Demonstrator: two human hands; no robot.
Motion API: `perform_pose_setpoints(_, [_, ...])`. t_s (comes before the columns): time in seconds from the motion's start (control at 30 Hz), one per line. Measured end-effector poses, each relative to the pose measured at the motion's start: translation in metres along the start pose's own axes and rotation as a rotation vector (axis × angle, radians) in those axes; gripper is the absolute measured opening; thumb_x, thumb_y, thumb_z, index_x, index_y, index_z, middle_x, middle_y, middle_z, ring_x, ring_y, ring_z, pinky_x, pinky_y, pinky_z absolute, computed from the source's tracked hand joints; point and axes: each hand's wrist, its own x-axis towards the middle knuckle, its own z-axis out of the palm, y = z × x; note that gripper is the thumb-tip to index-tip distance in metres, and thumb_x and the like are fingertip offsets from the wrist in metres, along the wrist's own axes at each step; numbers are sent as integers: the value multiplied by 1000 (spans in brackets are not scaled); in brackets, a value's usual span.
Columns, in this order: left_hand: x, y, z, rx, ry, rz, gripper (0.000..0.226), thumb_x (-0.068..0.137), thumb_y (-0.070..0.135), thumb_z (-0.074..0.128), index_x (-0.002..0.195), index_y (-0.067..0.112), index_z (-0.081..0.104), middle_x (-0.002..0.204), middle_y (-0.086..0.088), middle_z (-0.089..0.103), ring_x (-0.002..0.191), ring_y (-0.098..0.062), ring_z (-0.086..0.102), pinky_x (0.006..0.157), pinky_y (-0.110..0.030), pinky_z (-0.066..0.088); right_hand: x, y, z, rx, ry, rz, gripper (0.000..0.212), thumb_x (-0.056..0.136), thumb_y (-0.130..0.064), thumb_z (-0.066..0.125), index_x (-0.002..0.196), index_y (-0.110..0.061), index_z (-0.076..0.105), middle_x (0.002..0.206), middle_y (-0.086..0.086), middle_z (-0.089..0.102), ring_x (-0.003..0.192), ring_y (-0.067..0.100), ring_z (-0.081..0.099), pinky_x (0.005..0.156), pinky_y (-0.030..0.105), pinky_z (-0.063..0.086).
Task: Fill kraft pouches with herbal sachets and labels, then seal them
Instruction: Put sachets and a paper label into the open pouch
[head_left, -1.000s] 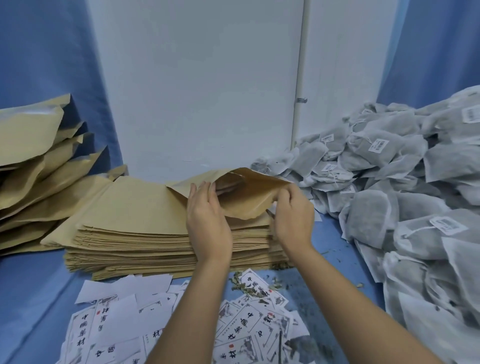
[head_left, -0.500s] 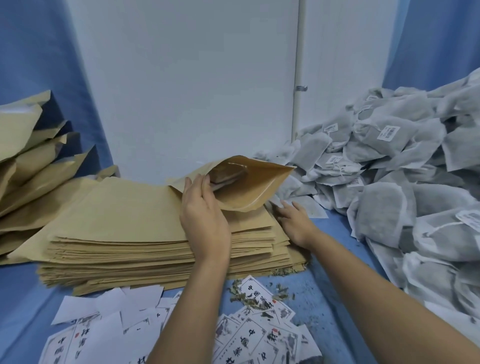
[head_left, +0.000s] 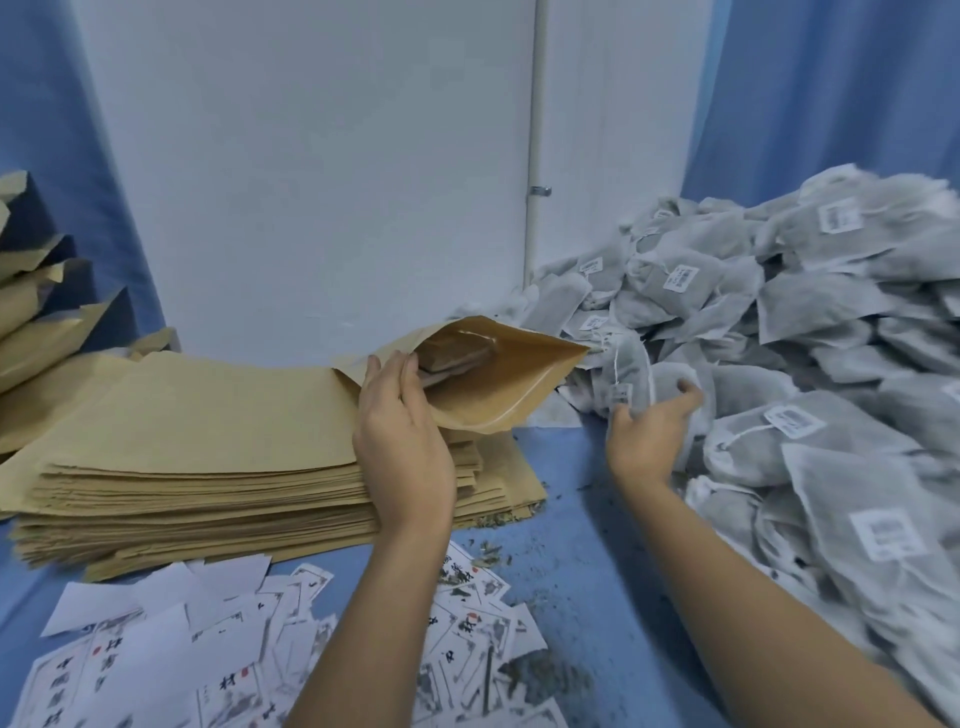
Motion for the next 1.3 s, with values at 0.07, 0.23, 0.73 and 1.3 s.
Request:
perform_pose_setpoints(0.07, [-5,5,2,-10,-9,-2,31,101,16,44,123,3,61,132,-11,55,135,-20,38,91,10,17,2,4,-8,-126,21,45,49,92,-8,55,133,9,34,132,30,43,121,41,45,100,41,32])
perform_pose_setpoints(0.23, [-8,11,3,-18,-17,6,31,101,16,44,123,3,61,132,-11,55,136,-20,38,90,11,17,1,12,-10,-287,71,69,35,94,-12,53,121,10,47,145,25,22,131,38,26,106,31,10])
perform_pose_setpoints(0.73, [-3,5,1,9,19,7,32,100,16,44,123,2,61,133,-12,54,135,-21,39,89,11,18,-15,19,-9,-373,47,-149,52,85,2,57,132,-17,45,128,18,37,117,31,32,102,35,26])
perform_pose_setpoints(1.3, [28,4,-23,59,79,49,30,100,14,44,119,0,63,130,-16,57,134,-26,41,96,-5,26,-28,-29,-2,157,-441,-211,40,90,-20,46,129,-25,48,115,3,57,96,25,56,77,39,50])
